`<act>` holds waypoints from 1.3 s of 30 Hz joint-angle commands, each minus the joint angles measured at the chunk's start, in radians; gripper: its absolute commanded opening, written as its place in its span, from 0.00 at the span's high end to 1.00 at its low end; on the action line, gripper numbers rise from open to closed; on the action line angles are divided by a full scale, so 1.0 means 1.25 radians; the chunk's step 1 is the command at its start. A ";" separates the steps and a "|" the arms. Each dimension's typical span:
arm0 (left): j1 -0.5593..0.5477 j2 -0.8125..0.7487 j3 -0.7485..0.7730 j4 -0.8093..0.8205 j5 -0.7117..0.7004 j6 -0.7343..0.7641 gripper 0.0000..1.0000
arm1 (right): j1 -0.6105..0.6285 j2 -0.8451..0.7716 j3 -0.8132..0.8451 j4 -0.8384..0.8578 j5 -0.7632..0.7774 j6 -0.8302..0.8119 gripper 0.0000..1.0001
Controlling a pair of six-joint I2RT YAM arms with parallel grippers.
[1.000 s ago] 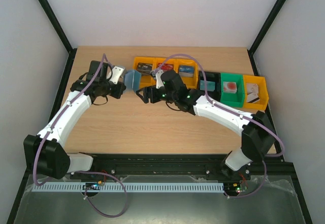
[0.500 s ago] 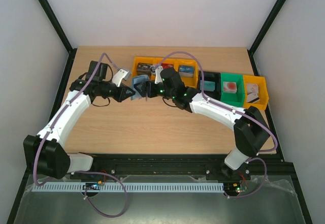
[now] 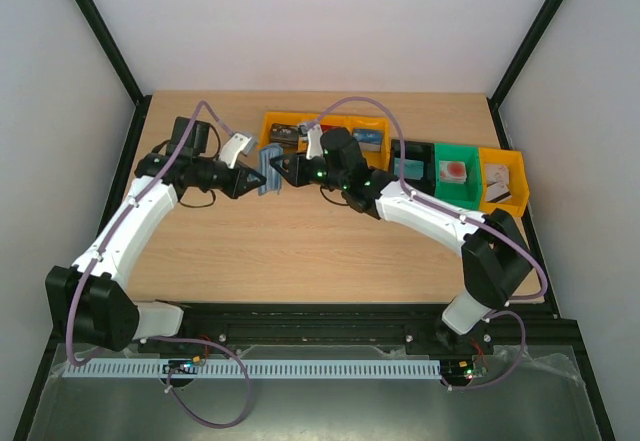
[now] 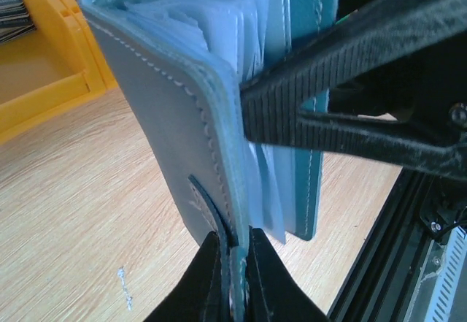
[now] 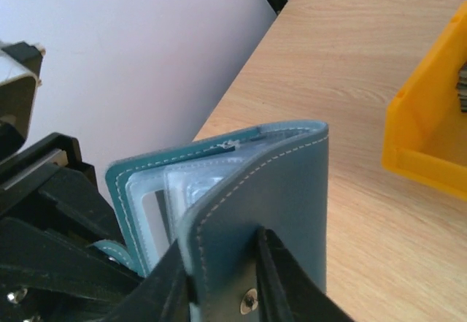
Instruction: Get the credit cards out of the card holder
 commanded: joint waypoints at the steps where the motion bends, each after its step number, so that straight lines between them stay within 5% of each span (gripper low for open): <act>1: -0.008 -0.008 0.030 -0.020 0.125 0.028 0.98 | -0.009 -0.015 0.009 -0.013 0.050 -0.022 0.87; 4: -0.001 -0.009 0.036 -0.029 0.162 0.034 0.98 | -0.013 -0.024 0.005 -0.027 0.045 -0.032 0.98; 9: 0.026 -0.011 0.036 -0.023 0.184 0.026 0.97 | -0.036 -0.067 -0.027 -0.018 -0.019 -0.053 0.98; 13: 0.030 -0.011 0.021 -0.010 0.170 0.021 0.65 | -0.043 -0.087 -0.035 -0.012 -0.128 -0.083 0.98; 16: 0.031 -0.011 0.011 -0.004 0.177 0.019 0.58 | -0.042 -0.097 -0.034 0.001 -0.201 -0.093 0.98; 23: 0.034 -0.014 0.014 -0.012 0.191 0.027 0.79 | -0.073 -0.137 -0.049 0.015 -0.282 -0.108 0.98; 26: 0.035 -0.017 0.012 -0.010 0.193 0.027 0.96 | -0.079 -0.145 -0.049 0.004 -0.305 -0.113 0.98; 33: 0.046 -0.029 0.010 -0.012 0.197 0.028 0.98 | -0.086 -0.177 -0.064 -0.034 -0.188 -0.130 0.98; 36: 0.046 -0.029 0.009 -0.009 0.198 0.024 0.98 | -0.086 -0.148 -0.045 -0.099 -0.099 -0.127 0.83; 39: 0.046 -0.028 0.007 -0.009 0.203 0.024 0.98 | -0.075 -0.112 -0.041 -0.100 -0.153 -0.111 0.63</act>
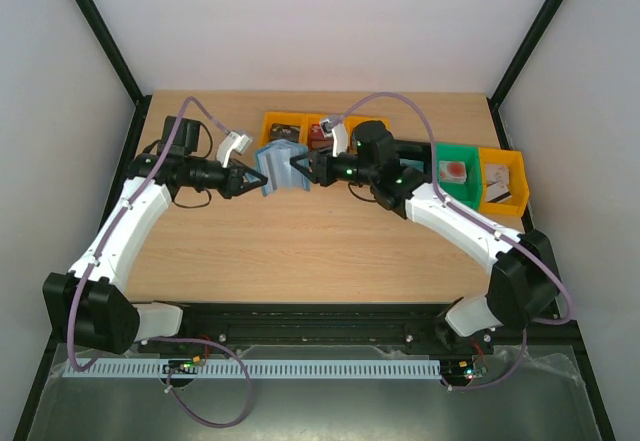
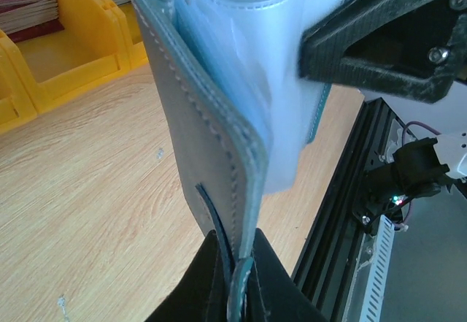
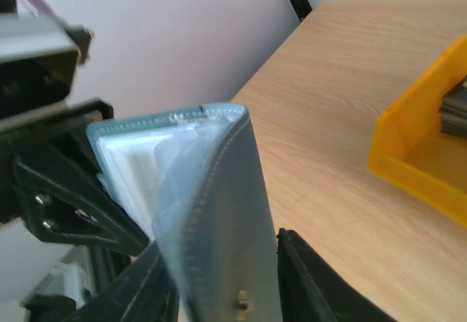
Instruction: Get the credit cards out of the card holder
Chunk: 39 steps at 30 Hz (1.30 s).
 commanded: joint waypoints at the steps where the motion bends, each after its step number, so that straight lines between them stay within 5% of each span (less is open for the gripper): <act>1: 0.003 -0.014 0.000 0.012 0.032 0.008 0.98 | 0.023 0.033 0.005 -0.003 -0.012 0.016 0.57; 7: 0.004 -0.012 -0.003 0.011 0.039 0.010 0.98 | 0.063 0.059 0.004 0.085 -0.020 0.036 0.28; 11: 0.005 -0.009 -0.005 0.011 0.041 0.012 0.98 | 0.071 0.080 0.017 0.111 -0.044 0.046 0.19; 39: 0.001 -0.006 -0.011 0.012 0.051 0.021 0.98 | 0.082 0.090 0.025 0.147 0.129 0.108 0.09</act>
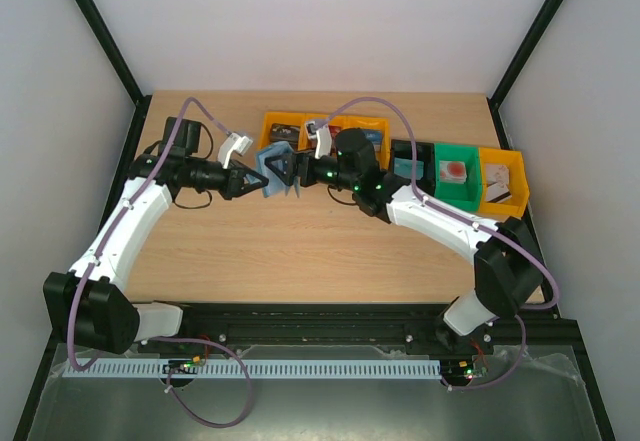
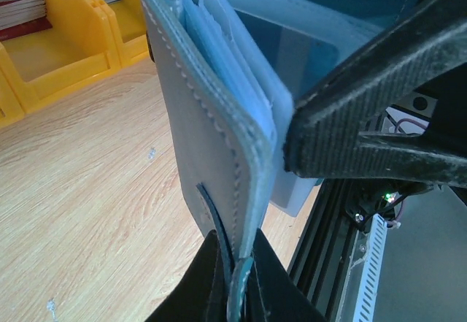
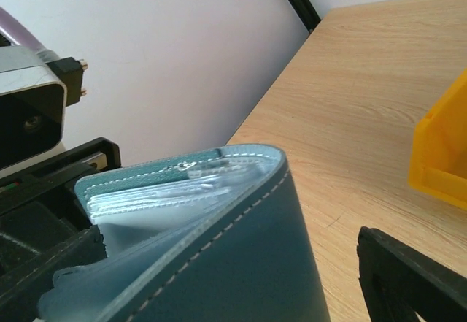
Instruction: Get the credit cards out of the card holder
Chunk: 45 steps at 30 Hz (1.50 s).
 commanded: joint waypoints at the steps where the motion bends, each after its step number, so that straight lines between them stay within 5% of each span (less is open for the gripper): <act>1: -0.002 -0.006 -0.004 0.008 0.034 0.019 0.98 | 0.006 0.018 0.030 0.005 0.046 -0.009 0.09; 7: -0.002 -0.002 -0.003 0.006 0.049 0.023 0.98 | 0.008 0.040 0.050 -0.026 0.039 -0.035 0.14; 13: 0.017 -0.002 -0.003 0.012 0.102 0.014 0.98 | 0.008 0.022 0.051 -0.044 0.037 -0.065 0.62; 22: 0.021 -0.007 -0.011 0.025 0.095 0.004 0.98 | -0.003 -0.018 0.046 -0.054 0.010 -0.086 0.98; 24: 0.024 -0.009 -0.015 0.041 0.071 -0.012 0.92 | -0.010 -0.030 0.040 -0.043 -0.020 -0.085 0.98; 26: 0.027 -0.010 -0.021 0.056 0.036 -0.028 0.65 | -0.013 -0.042 0.037 -0.033 -0.044 -0.085 0.98; 29: 0.027 -0.012 -0.028 0.060 0.037 -0.026 0.43 | -0.012 -0.055 0.037 -0.032 -0.057 -0.084 0.98; 37: 0.027 -0.013 -0.029 0.063 0.050 -0.031 0.41 | -0.012 -0.055 0.022 0.072 -0.246 -0.051 0.98; 42: 0.027 -0.013 -0.033 0.065 0.084 -0.031 0.38 | -0.004 -0.016 0.034 0.072 -0.254 -0.040 0.98; 45: 0.027 -0.014 -0.032 0.060 0.101 -0.026 0.45 | -0.003 -0.008 0.026 0.102 -0.257 -0.030 0.98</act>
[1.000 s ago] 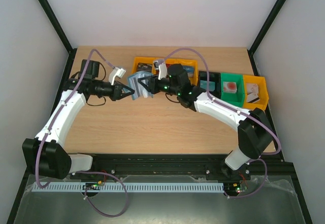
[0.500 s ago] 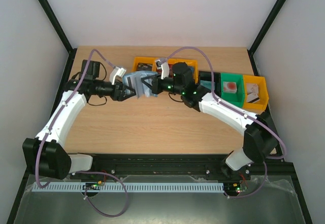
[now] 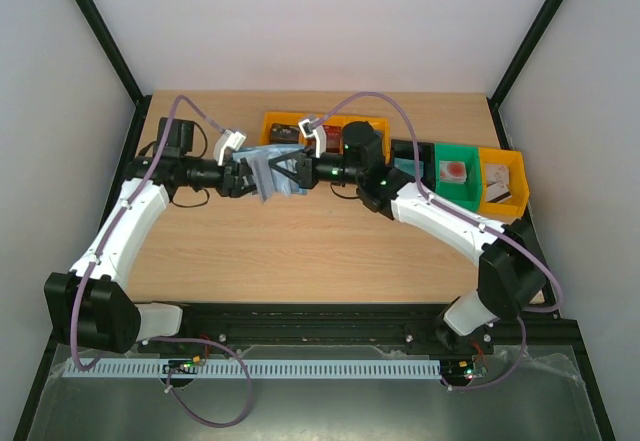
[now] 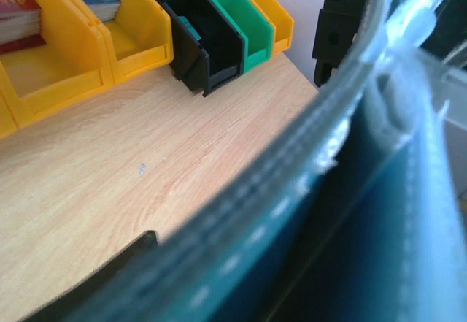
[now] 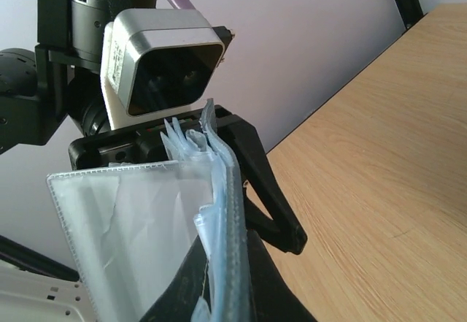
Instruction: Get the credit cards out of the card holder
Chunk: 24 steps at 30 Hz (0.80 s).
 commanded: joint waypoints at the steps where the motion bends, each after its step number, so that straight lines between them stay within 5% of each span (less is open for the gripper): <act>1: -0.002 -0.013 -0.010 0.003 0.052 0.012 0.51 | 0.014 0.018 0.004 0.089 -0.057 0.022 0.98; 5: -0.002 -0.014 -0.009 0.001 0.055 0.014 0.95 | 0.014 0.034 0.024 0.042 -0.033 0.010 0.88; 9: -0.002 -0.017 0.006 0.001 -0.098 -0.016 0.98 | -0.010 0.007 0.022 -0.052 0.115 -0.015 0.57; 11: -0.016 -0.015 0.025 0.001 -0.312 -0.031 0.98 | -0.018 -0.002 0.032 -0.134 0.236 -0.038 0.48; 13: -0.057 -0.007 0.036 0.010 -0.649 -0.022 0.98 | -0.017 0.000 0.049 -0.208 0.322 -0.063 0.43; 16: -0.137 0.020 0.021 0.025 -1.078 0.025 0.98 | -0.008 0.009 0.058 -0.241 0.335 -0.083 0.40; 19: -0.170 0.038 0.002 0.023 -1.111 0.037 0.98 | 0.007 0.009 0.038 -0.189 0.279 -0.080 0.33; 24: -0.173 0.047 0.025 -0.007 -0.959 0.017 0.98 | 0.022 0.024 0.015 -0.077 0.205 -0.039 0.30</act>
